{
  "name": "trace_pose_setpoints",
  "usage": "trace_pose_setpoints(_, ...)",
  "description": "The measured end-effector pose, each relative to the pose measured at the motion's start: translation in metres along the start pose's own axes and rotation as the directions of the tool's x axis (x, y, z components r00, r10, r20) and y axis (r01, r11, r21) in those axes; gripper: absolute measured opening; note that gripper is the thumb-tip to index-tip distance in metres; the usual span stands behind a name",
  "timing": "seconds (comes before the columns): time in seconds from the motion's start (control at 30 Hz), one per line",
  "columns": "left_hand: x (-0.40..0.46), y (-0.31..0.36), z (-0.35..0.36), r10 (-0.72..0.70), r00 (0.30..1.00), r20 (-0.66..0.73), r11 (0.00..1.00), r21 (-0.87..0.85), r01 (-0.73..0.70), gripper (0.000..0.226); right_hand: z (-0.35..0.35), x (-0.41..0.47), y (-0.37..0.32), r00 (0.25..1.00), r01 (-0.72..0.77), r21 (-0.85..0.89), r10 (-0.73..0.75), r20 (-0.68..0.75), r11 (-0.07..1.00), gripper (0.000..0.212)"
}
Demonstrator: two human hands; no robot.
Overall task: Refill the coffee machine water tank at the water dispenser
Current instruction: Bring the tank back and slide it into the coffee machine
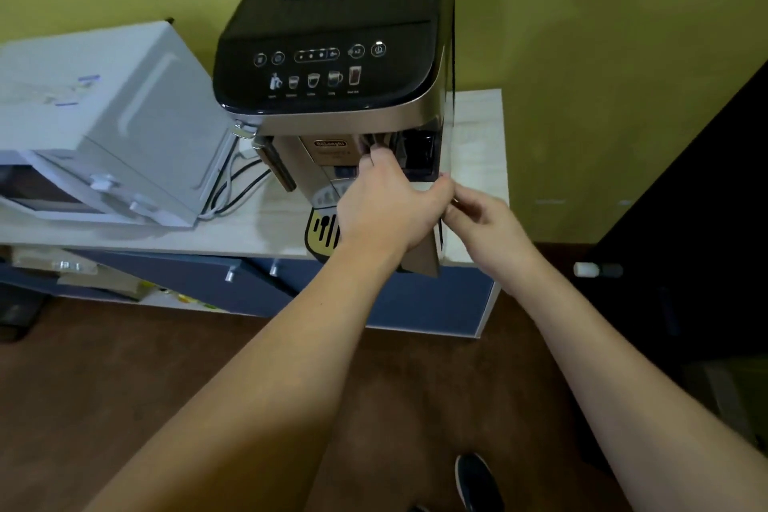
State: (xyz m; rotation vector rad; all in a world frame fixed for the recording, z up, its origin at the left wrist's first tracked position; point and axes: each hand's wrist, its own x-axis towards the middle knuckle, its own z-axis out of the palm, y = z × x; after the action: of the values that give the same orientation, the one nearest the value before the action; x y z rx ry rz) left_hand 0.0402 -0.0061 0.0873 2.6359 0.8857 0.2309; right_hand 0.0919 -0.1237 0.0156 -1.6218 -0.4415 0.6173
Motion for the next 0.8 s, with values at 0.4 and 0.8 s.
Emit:
trace_pose_setpoints(0.4, -0.074, -0.066, 0.001, 0.444, 0.896, -0.012, 0.886, -0.143, -0.441, 0.061, 0.024, -0.046, -0.013, 0.962, 0.155, -0.529, -0.249, -0.112, 0.835, 0.053)
trace_pose_setpoints(0.8, -0.052, -0.08, 0.027, 0.491, 0.871, -0.009, 0.861, 0.156, -0.483, 0.096, 0.022, -0.018, 0.004, 0.895, 0.241, -0.678, -0.429, -0.121, 0.694, 0.047)
